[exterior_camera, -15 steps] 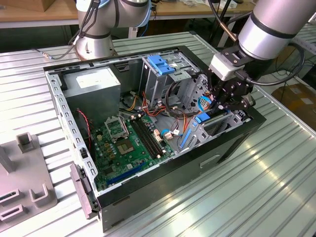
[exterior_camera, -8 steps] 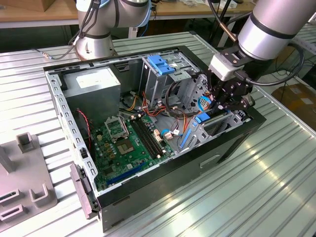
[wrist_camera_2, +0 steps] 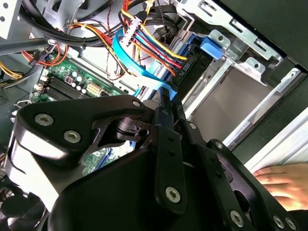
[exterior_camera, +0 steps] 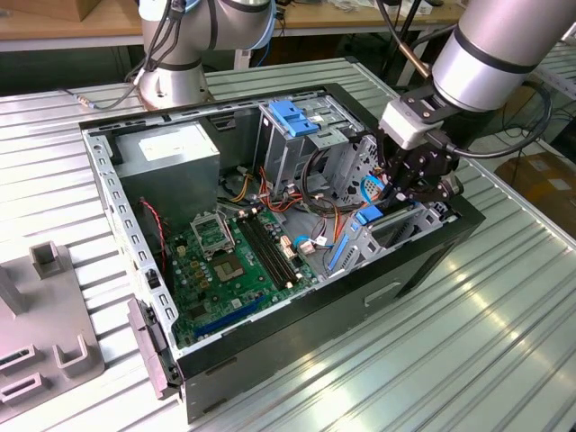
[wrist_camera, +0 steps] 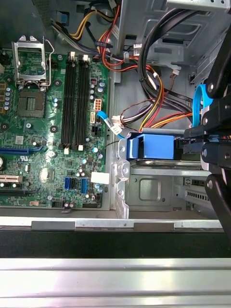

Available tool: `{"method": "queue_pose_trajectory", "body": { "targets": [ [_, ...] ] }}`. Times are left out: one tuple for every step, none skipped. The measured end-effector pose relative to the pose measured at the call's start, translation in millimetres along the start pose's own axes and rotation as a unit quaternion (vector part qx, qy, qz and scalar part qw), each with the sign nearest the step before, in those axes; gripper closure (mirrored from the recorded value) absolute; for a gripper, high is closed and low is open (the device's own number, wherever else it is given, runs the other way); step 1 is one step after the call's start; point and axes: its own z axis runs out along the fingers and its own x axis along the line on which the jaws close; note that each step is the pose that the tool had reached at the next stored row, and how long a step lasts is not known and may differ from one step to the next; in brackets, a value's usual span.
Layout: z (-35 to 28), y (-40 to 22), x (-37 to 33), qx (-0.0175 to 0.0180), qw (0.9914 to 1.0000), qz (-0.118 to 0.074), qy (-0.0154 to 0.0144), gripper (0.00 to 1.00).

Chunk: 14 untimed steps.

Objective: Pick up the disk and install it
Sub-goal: 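Insert the second disk wire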

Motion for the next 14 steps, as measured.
{"method": "queue_pose_trajectory", "body": {
  "targets": [
    [0.1, 0.0, 0.0, 0.0, 1.0, 0.0, -0.0001, 0.84],
    [0.1, 0.0, 0.0, 0.0, 1.0, 0.0, -0.0001, 0.84],
    [0.2, 0.0, 0.0, 0.0, 1.0, 0.0, -0.0001, 0.84],
    [0.1, 0.0, 0.0, 0.0, 1.0, 0.0, -0.0002, 0.84],
    [0.1, 0.0, 0.0, 0.0, 1.0, 0.0, -0.0003, 0.84],
    [0.0, 0.0, 0.0, 0.0, 1.0, 0.0, -0.0003, 0.84],
    [-0.1, 0.0, -0.1, 0.0001, 1.0, 0.001, -0.0003, 0.84],
    [-0.2, 0.0, -0.1, 0.0001, 1.0, 0.001, -0.0002, 0.84],
    [-0.5, -0.1, -0.2, 0.0002, 1.0, 0.002, -0.0001, 0.84],
    [-1.0, -0.1, -0.3, 0.0002, 1.0, 0.002, -0.0001, 0.84],
    [-1.4, -0.1, -0.4, 0.0002, 1.0, 0.003, 0.0, 0.84],
    [-1.7, -0.1, -0.4, 0.0003, 0.99999, 0.004, -0.0001, 0.84],
    [-2.1, -0.2, -0.5, 0.0004, 0.99999, 0.004, 0.0001, 0.84],
    [-2.4, -0.2, -0.5, 0.0004, 0.99999, 0.005, 0.0001, 0.84]
  ]
}}
